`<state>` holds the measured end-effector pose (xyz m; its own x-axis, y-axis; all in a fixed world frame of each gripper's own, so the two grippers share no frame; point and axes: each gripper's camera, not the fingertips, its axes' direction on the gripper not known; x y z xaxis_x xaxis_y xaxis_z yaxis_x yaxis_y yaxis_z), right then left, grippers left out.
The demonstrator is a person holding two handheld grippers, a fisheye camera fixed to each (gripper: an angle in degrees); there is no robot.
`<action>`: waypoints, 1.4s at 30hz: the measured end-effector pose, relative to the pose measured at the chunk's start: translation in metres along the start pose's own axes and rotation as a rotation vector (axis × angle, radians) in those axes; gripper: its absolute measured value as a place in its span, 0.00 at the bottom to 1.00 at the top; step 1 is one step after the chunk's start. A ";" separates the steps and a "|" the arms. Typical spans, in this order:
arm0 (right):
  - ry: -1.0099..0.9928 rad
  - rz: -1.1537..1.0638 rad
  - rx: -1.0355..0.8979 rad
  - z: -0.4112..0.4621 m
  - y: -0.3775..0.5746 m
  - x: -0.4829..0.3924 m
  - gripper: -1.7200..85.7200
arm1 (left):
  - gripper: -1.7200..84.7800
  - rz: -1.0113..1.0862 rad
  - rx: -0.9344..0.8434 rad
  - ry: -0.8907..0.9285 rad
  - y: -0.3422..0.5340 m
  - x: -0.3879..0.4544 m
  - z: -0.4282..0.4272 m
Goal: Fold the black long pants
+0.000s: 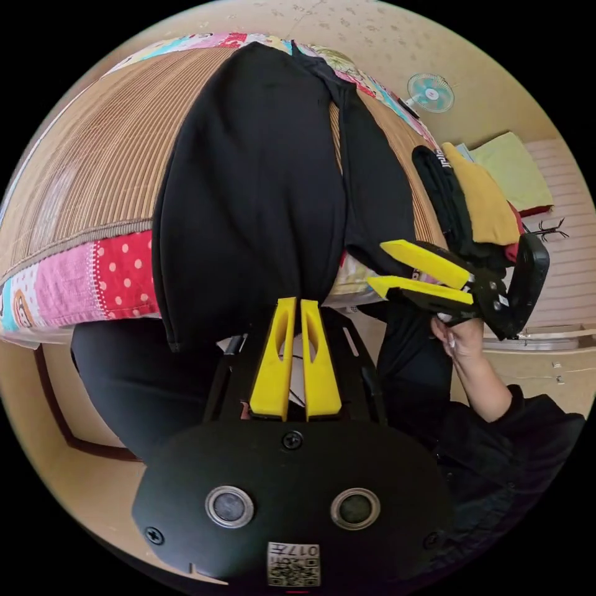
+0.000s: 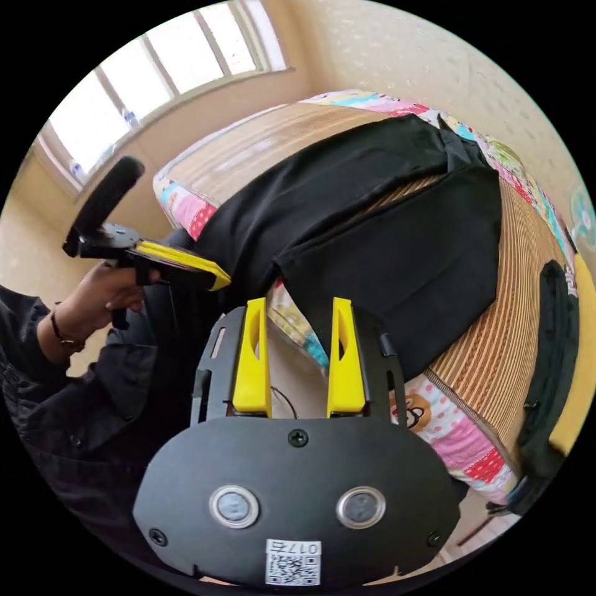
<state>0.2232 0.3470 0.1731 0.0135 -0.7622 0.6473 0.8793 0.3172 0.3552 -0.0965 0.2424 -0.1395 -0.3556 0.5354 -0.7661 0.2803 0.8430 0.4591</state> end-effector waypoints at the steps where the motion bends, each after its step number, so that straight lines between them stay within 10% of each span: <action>1: 0.049 -0.038 -0.026 0.008 -0.001 -0.006 0.14 | 0.01 -0.006 -0.016 0.033 0.001 -0.005 0.002; 5: 0.287 -0.279 -0.028 0.008 0.012 -0.042 0.07 | 0.02 -0.019 -0.075 0.192 0.012 -0.042 -0.005; 12: -0.126 0.055 0.389 -0.124 0.085 0.021 0.05 | 0.13 0.180 0.117 0.478 0.029 -0.072 -0.067; 20: -0.261 -0.011 0.341 -0.116 0.128 0.017 0.05 | 0.22 0.155 0.105 0.940 -0.006 -0.075 -0.057; 29: -0.228 -0.272 0.149 -0.104 0.106 0.009 0.04 | 0.08 0.262 0.132 0.743 0.019 -0.055 -0.059; 35: -0.121 0.053 0.388 -0.155 0.051 0.115 0.09 | 0.08 0.422 0.271 0.637 0.054 -0.032 -0.085; 42: -0.055 0.158 0.128 -0.066 -0.141 0.203 0.16 | 0.08 0.633 0.259 0.569 0.060 0.052 -0.069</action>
<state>0.1330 0.1102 0.2104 0.1172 -0.6662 0.7365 0.8009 0.5019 0.3266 -0.1591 0.3243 -0.1206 -0.4355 0.8996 -0.0317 0.7427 0.3790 0.5520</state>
